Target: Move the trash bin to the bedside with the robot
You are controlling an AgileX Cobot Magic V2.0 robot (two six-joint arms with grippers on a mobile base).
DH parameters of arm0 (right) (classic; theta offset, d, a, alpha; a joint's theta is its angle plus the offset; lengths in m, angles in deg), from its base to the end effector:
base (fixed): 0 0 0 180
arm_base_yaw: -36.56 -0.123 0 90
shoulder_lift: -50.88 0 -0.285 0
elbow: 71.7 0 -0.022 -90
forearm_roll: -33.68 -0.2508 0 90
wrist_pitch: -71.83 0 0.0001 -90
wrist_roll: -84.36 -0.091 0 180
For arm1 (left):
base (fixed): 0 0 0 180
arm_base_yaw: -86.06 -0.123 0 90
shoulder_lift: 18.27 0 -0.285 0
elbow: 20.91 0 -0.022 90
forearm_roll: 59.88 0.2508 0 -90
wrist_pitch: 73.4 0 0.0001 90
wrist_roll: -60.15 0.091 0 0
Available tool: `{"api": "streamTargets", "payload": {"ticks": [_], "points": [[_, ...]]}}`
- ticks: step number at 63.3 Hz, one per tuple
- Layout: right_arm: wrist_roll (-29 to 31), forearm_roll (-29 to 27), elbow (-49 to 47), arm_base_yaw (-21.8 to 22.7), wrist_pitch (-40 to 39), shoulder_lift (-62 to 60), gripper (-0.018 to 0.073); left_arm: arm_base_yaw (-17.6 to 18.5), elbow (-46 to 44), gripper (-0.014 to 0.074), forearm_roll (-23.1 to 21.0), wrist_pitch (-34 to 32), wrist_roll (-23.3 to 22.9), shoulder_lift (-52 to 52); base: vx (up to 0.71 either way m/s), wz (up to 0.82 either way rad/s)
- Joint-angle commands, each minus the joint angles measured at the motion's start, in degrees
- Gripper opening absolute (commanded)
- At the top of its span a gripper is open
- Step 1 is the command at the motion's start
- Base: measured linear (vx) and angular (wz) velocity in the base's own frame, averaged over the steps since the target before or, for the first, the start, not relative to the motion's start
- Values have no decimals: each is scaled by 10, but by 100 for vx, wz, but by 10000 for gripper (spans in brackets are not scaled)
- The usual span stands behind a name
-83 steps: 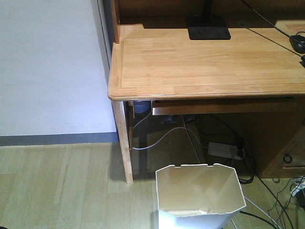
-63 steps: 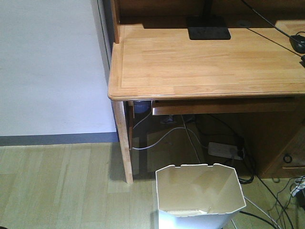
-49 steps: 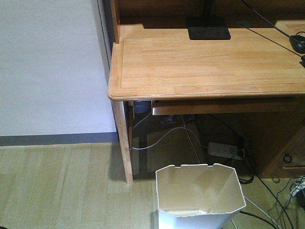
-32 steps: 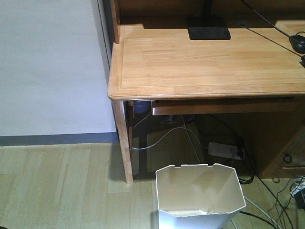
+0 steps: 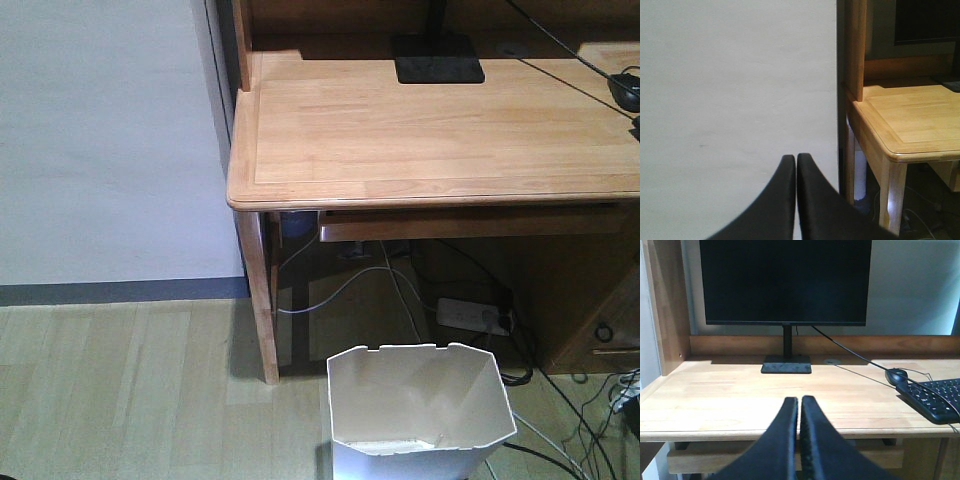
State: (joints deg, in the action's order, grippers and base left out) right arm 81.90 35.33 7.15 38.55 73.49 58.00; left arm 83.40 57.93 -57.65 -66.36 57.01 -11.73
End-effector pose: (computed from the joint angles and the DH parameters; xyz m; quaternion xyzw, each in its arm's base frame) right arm 0.0567 -0.0020 0.2016 0.0172 0.6921 -0.0077 0.7215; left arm 0.0559 0.0030 0.1937 -0.0242 0.7214 0.0122 0.6919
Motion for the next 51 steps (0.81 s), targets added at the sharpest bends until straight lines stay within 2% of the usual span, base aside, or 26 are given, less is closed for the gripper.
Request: {"api": "streamTargets", "payload": {"ticks": [1, 30, 51], "points": [[-1, 2, -14, -1, -48, 5, -9, 0, -12, -6, -3, -41, -3, -3, 0, 0], [10, 8, -184, -1, 8, 241, -9, 0, -12, -6, -3, -41, -3, -3, 0, 0], [2, 3, -195, -1, -17, 315, -9, 0, -12, -6, -3, -41, -3, -3, 0, 0]]}}
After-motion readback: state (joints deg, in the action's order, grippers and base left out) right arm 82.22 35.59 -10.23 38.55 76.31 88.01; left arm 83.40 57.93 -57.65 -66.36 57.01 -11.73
